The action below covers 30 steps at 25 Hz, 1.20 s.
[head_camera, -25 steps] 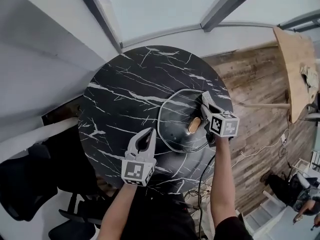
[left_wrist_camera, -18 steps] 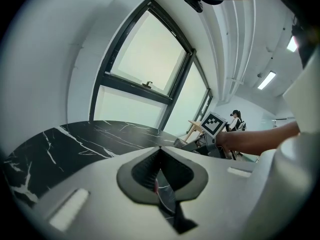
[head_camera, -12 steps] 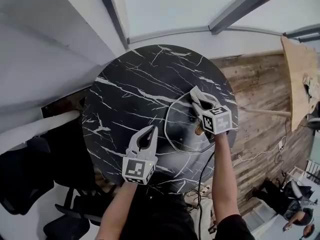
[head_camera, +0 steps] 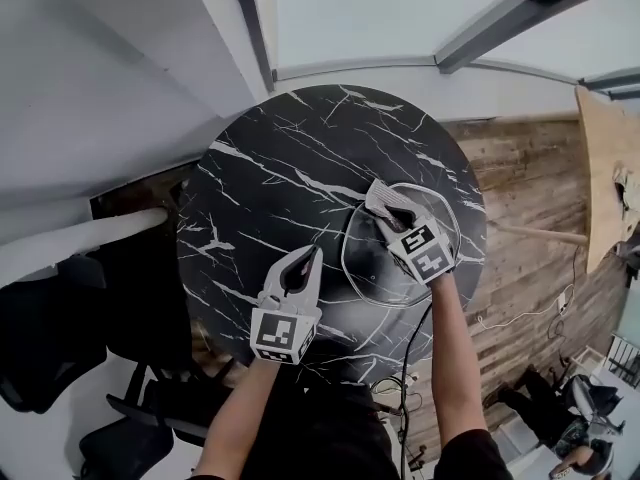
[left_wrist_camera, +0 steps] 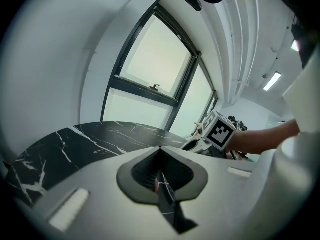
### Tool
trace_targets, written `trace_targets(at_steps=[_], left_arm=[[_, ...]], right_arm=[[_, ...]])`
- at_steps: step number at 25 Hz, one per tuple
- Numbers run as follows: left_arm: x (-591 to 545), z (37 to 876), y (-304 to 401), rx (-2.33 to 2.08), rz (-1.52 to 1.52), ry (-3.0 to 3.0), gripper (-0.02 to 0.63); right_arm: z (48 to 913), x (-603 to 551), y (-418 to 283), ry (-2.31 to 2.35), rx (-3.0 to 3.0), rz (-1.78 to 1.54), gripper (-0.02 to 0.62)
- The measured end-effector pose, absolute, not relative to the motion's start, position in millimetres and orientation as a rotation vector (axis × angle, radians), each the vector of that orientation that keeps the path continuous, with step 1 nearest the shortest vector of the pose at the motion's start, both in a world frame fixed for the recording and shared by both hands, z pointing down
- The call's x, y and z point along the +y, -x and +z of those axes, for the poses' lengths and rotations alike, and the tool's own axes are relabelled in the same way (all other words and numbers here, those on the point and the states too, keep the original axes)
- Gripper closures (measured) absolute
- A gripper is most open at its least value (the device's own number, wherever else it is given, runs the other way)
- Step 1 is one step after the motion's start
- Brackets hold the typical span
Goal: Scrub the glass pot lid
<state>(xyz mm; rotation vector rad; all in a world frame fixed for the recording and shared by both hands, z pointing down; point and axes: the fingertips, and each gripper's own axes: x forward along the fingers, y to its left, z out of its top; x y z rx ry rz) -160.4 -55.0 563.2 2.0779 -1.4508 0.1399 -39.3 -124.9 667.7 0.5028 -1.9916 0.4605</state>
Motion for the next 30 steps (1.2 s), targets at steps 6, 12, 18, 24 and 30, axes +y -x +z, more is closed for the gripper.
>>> trace_targets(at_steps=[6, 12, 18, 24, 30], left_arm=[[-44.4, 561.4, 164.9, -1.469, 0.145, -2.072, 0.604], [-35.6, 558.9, 174.4, -1.505, 0.126, -2.056, 0.604], [-25.5, 556.0, 180.0, -1.538, 0.120, -2.056, 0.604], [-11.1, 555.0, 173.1, -1.544, 0.116, -2.060, 0.604], [1.0, 555.0, 150.5, -1.492, 0.149, -2.092, 0.603]], right_arm=[[670.6, -84.7, 67.0, -0.201, -1.979, 0.240, 0.516], [676.5, -38.8, 86.6, 0.020, -1.942, 0.058, 0.515], [680.8, 0.9, 88.2, 0.073, -1.888, -0.088, 0.515], [684.1, 33.8, 86.2, 0.062, -1.900, -0.073, 0.515], [685.6, 63.8, 74.8, 0.042, -1.923, -0.048, 0.515]])
